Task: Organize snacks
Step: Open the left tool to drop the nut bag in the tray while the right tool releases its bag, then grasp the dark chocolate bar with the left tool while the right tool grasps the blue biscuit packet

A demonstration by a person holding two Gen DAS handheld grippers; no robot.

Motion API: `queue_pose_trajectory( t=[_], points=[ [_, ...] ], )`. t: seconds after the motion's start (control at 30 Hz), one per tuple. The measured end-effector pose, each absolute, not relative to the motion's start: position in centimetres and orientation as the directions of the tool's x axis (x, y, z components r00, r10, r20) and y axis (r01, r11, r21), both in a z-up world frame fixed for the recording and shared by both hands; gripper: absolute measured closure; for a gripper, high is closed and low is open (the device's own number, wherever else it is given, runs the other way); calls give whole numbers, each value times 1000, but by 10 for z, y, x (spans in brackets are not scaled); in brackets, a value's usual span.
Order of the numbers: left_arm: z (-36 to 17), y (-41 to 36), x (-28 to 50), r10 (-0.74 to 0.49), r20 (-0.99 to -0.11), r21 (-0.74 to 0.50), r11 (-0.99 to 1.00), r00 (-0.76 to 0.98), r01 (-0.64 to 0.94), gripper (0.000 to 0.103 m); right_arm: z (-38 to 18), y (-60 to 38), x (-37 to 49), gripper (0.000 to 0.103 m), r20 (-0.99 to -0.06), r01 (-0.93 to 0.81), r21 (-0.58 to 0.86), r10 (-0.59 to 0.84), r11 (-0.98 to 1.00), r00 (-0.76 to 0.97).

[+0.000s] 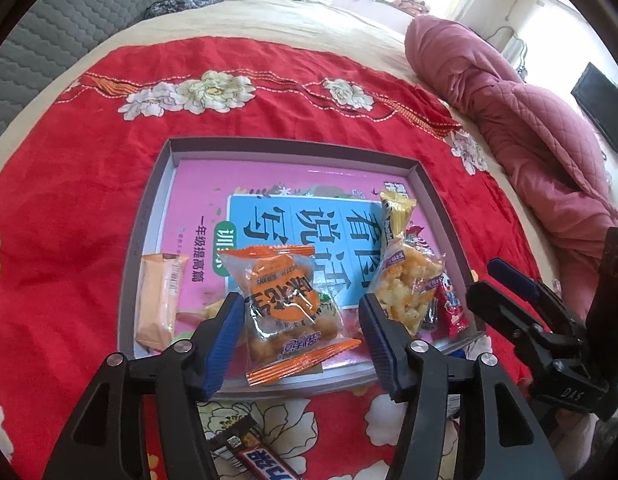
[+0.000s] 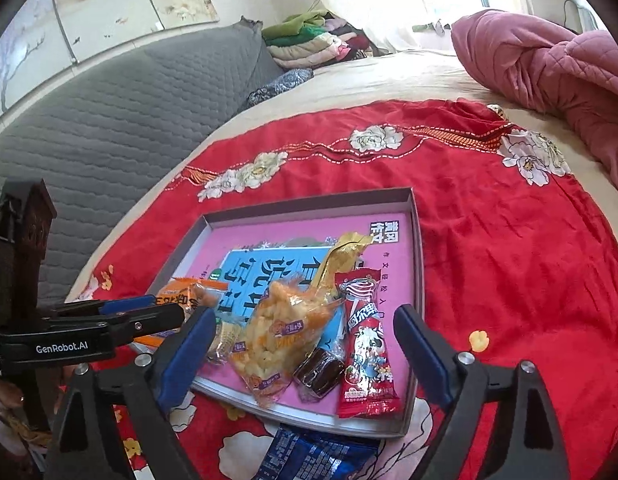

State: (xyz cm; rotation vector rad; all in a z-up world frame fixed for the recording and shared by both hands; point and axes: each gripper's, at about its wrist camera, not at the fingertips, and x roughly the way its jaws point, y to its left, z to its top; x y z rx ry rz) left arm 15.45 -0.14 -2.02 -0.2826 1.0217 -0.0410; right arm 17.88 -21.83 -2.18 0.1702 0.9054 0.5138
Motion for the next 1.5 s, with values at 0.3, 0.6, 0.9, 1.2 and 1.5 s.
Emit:
queue_pose_trajectory(
  t=[0.3,0.6,0.9,1.2,1.5],
  points=[
    [-17,8,148,-161,-835,-256,960,527,-112,40,-12,-230,168,9,-673,-347,397,527,849,519],
    [-6,16,132,-168,-828,-266,958,534,-112,39,-5,-236,149,9,-663,-339,411,533,846,526],
    [-7,29,107,-179,-841,-282,951,511,-130,39,-10,-234,129,2,-698,-311,401,507,862,505],
    [-36,26,78,-202,-885,-295,940,419,-171,39,-28,-226,107,2,-778,-282,339,436,897,451],
    [-71,16,64,-218,-918,-303,925,332,-231,39,-49,-222,98,2,-852,-239,273,350,932,389]
  ],
)
